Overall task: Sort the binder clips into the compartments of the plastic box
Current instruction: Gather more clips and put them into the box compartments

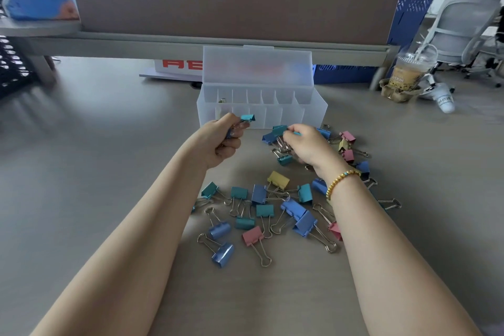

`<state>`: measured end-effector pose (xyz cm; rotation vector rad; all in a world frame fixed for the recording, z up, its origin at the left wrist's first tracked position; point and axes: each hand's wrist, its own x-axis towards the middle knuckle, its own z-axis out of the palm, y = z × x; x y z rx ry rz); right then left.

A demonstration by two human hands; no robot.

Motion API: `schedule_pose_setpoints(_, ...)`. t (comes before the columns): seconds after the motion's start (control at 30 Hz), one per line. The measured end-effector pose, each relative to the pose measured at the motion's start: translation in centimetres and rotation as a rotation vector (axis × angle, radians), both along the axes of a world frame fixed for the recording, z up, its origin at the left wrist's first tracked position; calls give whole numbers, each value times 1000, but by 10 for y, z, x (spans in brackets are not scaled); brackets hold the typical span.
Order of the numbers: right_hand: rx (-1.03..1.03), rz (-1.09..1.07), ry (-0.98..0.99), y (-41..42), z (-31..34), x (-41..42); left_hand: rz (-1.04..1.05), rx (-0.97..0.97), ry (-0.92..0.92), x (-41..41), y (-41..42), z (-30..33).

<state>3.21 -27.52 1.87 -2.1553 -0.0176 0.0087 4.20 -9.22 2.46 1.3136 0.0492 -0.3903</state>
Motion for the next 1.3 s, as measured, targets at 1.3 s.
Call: schedule_pose_setpoints(1.3,582,-37,87,131,44,159,451,-104,-133,120,46,50)
